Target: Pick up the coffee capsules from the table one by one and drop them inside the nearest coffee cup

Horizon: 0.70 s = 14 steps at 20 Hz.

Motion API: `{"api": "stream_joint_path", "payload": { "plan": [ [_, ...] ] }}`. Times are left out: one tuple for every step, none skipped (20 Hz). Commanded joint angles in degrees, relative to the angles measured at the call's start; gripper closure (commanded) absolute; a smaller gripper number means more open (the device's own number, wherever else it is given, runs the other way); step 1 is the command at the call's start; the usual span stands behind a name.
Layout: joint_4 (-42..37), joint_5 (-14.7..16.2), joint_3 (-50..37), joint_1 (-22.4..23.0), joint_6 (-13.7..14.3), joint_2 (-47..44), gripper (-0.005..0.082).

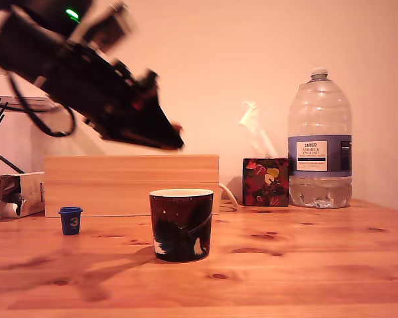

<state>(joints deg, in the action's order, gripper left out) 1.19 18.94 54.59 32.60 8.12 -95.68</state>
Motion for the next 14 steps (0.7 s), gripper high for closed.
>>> {"api": "stream_joint_path", "payload": {
  "plan": [
    [1.6,-0.6,1.7,0.2,0.5,-1.7,0.0695],
    [2.9,-1.1,2.7,0.2,0.5,-2.6,0.0695],
    [3.3,-1.5,3.0,0.5,0.5,-2.8,0.0695],
    [3.4,-1.9,3.0,0.5,0.5,-2.8,0.0695],
    [3.5,-2.1,3.0,0.5,0.5,-2.8,0.0695],
    [3.6,-2.1,3.0,0.6,0.5,-2.8,0.0695],
    [3.8,-2.1,3.0,0.6,0.5,-2.8,0.0694],
    [3.9,-2.1,3.0,0.6,0.5,-2.8,0.0692],
    [3.9,-2.1,3.0,0.7,0.5,-2.8,0.0671],
    [3.8,-2.1,3.0,0.9,0.7,-2.8,0.0571],
    [3.8,-2.1,3.0,0.9,1.0,-2.8,0.0398],
    [3.6,-2.2,3.0,0.9,1.1,-2.8,0.0241],
    [3.6,-2.2,3.0,1.0,1.1,-2.8,0.0166],
    [3.5,-2.3,3.0,1.0,1.1,-2.8,0.0164]
  ]
}}
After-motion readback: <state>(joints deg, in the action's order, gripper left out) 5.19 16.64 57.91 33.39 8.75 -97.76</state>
